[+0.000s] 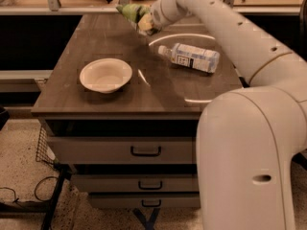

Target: Place green jalapeno chip bag into paper bowl

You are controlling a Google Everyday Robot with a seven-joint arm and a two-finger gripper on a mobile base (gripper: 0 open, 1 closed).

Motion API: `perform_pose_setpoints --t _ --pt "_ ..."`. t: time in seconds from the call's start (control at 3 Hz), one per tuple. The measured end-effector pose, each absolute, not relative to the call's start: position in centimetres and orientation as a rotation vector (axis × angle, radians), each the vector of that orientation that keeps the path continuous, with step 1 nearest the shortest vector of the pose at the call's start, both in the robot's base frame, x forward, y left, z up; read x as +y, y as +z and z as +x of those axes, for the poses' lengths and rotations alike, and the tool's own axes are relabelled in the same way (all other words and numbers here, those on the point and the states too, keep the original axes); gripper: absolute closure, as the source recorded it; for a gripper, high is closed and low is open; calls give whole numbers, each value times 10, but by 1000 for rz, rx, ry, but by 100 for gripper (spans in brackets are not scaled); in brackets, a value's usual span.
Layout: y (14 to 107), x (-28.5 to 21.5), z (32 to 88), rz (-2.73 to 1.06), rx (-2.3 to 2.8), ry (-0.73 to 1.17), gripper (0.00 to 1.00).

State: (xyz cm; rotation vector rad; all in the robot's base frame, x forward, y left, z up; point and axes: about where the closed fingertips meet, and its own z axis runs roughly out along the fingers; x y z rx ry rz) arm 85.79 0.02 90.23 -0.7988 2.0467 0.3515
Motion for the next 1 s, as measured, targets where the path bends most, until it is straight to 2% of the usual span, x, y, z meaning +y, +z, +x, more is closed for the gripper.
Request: perform_pose_setpoints --t 0.33,1.0 --pt "987 -11 841 -820 2000 244 100" --pt "1074 -22 811 -845 1932 158 100"
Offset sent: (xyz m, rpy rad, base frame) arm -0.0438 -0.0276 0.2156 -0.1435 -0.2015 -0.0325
